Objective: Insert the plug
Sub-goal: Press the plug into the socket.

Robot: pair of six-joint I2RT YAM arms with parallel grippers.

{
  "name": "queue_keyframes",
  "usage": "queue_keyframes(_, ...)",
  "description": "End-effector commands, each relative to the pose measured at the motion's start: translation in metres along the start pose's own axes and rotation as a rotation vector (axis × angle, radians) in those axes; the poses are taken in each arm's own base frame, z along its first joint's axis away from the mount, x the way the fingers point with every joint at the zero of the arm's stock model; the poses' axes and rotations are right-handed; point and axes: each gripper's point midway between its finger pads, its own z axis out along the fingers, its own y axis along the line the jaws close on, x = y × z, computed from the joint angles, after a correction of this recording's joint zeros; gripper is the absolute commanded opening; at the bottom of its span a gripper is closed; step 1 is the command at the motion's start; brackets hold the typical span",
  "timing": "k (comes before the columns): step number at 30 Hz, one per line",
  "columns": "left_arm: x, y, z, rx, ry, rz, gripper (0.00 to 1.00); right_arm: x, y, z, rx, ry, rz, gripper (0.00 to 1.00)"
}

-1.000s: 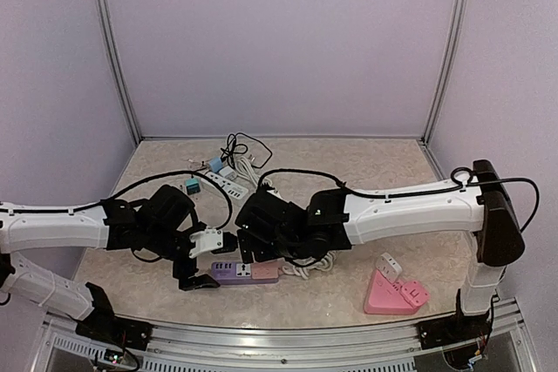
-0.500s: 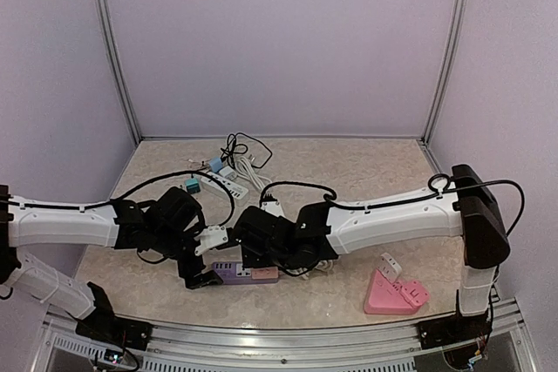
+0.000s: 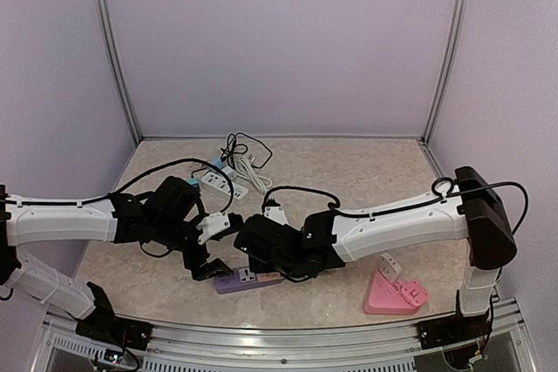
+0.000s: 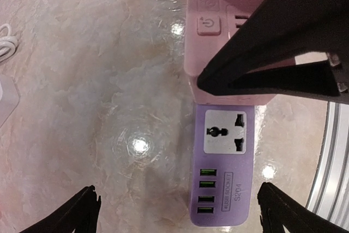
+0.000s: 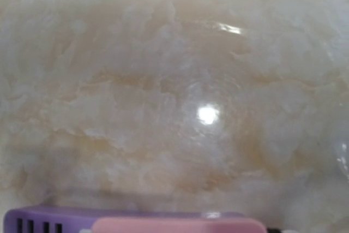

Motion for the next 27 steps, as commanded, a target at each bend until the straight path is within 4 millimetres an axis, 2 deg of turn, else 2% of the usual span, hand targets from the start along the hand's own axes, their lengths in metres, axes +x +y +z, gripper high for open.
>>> queue_keyframes(1, -0.035, -0.022, 0.002, 0.094, -0.122, -0.008, 0.99, 0.044, -0.053, -0.001, 0.168, 0.092, -0.166, 0.44)
queue_keyframes(6, -0.040, -0.050, 0.022, 0.134, -0.165, 0.030, 0.99, 0.048, -0.071, -0.006, 0.147, 0.050, -0.213, 0.43)
queue_keyframes(11, -0.026, -0.043, 0.044, 0.057, -0.176, 0.034, 0.99, 0.040, -0.081, -0.013, 0.133, -0.004, -0.246, 0.43)
queue_keyframes(14, -0.018, -0.049, 0.054, 0.044, -0.186, 0.063, 0.99, 0.041, -0.087, -0.015, 0.134, -0.019, -0.245, 0.43)
queue_keyframes(18, -0.017, -0.059, 0.063, 0.036, -0.173, 0.112, 0.99, 0.047, -0.084, -0.010, 0.113, -0.003, -0.246, 0.44)
queue_keyframes(22, -0.015, -0.066, 0.070, 0.043, -0.151, 0.143, 0.90, 0.048, -0.084, -0.009, 0.113, -0.001, -0.247, 0.50)
queue_keyframes(27, -0.013, -0.064, 0.078, 0.051, -0.112, 0.122, 0.66, 0.047, -0.089, -0.018, 0.111, 0.007, -0.223, 0.60)
